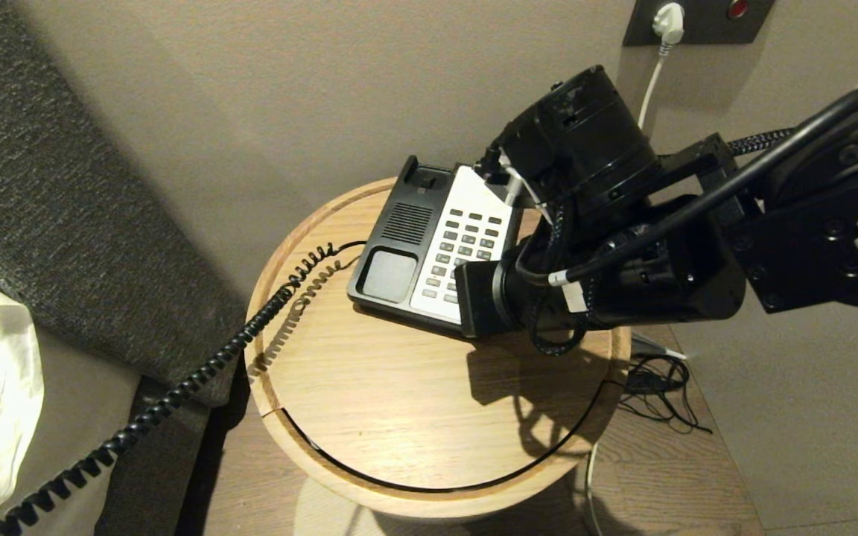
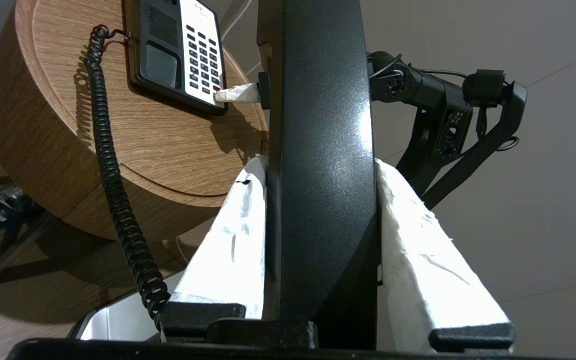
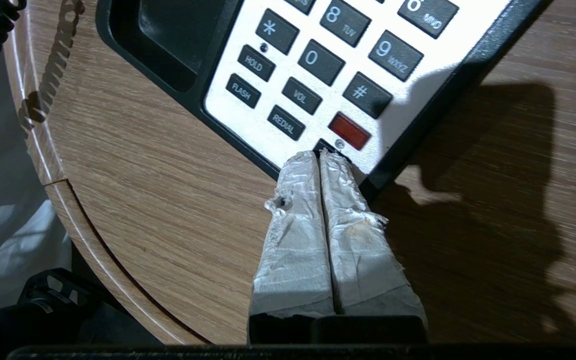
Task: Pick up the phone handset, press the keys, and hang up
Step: Dial the number
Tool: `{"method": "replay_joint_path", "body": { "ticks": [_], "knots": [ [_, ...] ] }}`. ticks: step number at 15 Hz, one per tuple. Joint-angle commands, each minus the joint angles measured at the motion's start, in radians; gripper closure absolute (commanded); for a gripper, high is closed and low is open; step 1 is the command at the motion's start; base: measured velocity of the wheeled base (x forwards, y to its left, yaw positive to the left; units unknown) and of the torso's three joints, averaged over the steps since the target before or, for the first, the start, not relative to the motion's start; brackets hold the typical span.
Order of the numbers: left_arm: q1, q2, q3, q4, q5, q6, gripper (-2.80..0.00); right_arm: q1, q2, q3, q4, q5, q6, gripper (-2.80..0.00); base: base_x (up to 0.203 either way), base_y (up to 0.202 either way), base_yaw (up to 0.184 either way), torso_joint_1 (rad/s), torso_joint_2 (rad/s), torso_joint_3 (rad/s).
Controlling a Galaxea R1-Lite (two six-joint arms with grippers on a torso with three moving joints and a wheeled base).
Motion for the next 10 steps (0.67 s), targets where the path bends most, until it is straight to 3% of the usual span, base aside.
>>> {"method": "replay_joint_path", "body": {
  "ticks": [1,10],
  "knots": [
    [0.0,-0.001,0.002,0.002,0.001,-0.003,0.0,-0.001,0.003,0.01,0.004,-0.002,0.001,0.0,0.0,0.0,0.0,0.0,0.0,0.0],
    [0.0,-0.002,0.005,0.002,-0.001,-0.003,0.0,0.0,-0.064,-0.002,0.009,-0.002,0.005,0.0,0.0,0.0,0.0,0.0,0.0,0.0]
  ]
}}
